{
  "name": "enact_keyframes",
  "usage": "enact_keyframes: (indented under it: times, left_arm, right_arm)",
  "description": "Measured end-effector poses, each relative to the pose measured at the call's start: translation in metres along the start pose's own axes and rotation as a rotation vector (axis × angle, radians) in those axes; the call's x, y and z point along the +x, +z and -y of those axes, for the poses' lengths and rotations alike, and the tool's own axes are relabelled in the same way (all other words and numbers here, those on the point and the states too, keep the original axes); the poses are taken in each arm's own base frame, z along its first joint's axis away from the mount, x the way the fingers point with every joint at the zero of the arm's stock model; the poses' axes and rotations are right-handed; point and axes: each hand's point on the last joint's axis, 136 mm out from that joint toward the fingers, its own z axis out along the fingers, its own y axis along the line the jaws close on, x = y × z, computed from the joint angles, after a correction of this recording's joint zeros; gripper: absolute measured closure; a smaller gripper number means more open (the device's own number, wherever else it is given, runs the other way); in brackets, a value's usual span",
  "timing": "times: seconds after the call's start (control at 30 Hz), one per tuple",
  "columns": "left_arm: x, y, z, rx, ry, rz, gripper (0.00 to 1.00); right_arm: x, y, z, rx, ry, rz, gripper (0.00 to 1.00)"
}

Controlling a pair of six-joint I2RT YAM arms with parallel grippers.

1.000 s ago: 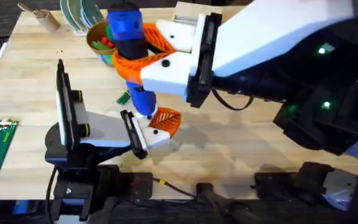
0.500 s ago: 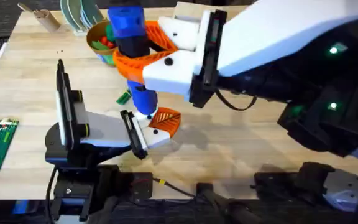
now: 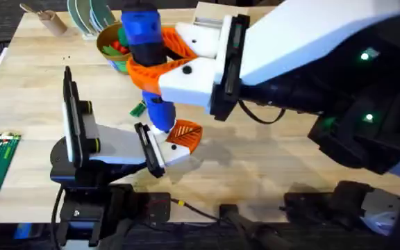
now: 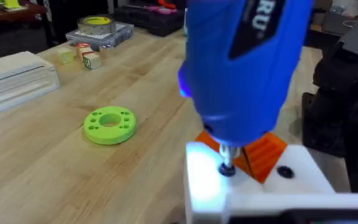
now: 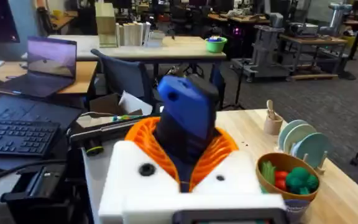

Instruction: Pick up the gripper from the table and insert it into the empty holder that is missing its gripper. Then pick up a screw, insert it into the mounting hole, and use the screwdriver to tighten it. Finally, clean up the table by picking up the vegetable and placing it into the bucket.

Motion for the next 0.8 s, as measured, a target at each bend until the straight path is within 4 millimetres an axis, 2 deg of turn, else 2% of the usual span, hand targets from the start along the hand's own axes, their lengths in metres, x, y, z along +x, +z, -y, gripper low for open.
enact_keyframes:
  times: [0.53,0.67,0.8]
  left_arm:
    - [0.000,0.000,0.000,0.000,-0.004,0.000,0.997]
    - [0.000,0.000,0.000,0.000,-0.004,0.000,0.997]
    - [0.000,0.000,0.000,0.000,-0.003,0.000,0.997]
  right_arm:
    - [-0.004,0.000,0.000,-0.001,0.000,0.016,0.942]
    - [-0.027,-0.003,0.003,0.008,-0.040,0.106,0.942]
    - [-0.059,-0.016,0.020,0.060,-0.114,0.222,0.942]
